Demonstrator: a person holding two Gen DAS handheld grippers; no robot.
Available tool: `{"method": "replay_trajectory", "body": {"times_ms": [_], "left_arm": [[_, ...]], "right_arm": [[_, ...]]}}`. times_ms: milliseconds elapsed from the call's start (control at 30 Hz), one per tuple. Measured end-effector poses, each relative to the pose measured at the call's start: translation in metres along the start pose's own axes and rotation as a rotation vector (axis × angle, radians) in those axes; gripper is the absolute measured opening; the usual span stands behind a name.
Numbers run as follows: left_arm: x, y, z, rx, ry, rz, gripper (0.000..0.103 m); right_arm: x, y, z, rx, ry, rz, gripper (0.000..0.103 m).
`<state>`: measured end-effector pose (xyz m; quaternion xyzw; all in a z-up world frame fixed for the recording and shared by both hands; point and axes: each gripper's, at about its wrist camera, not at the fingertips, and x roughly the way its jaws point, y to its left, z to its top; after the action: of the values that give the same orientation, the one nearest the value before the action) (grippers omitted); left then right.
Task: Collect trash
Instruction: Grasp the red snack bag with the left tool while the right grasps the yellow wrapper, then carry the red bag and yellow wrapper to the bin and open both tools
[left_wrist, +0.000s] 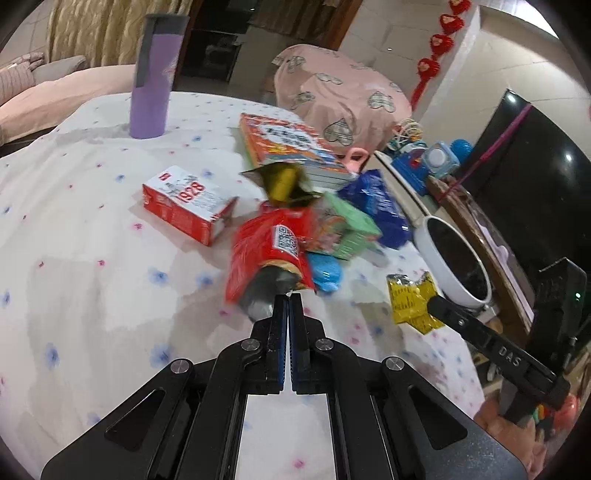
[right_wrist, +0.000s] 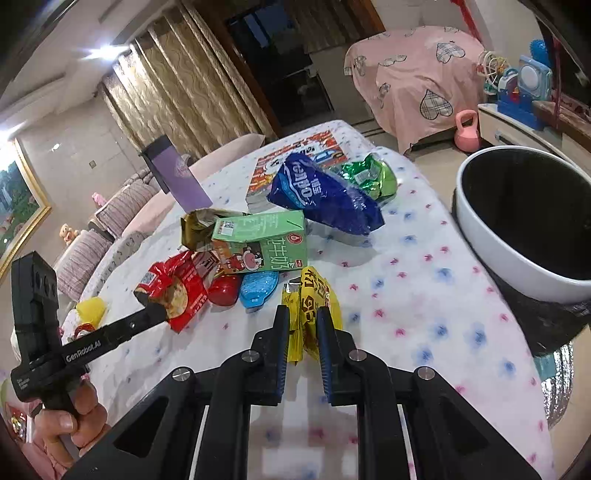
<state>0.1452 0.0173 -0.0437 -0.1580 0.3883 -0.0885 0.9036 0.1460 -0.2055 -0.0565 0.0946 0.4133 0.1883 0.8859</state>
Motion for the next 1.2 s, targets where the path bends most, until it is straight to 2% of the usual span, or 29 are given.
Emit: {"method": "replay_trajectory", "body": {"times_ms": [200,433,1200], "left_arm": [[-0.007,-0.032,-0.003,0.055,0.003,-0.071,0.001],[0.003,-0.066,-0.004,0.117,0.029,-0.121,0.001],[0.04,-0.156,0.004,0.274,0.074,-0.192,0.001]], "right_arm": [[-0.025,-0.01,-0.004,0.021,-0.036,-0.013,0.015],[-0.049,-0.031,-0.005,0.054,-0.073,-0.051,0.015],[-0.107,-0.104,0.004,0.149,-0.187,-0.156,0.015]]}}
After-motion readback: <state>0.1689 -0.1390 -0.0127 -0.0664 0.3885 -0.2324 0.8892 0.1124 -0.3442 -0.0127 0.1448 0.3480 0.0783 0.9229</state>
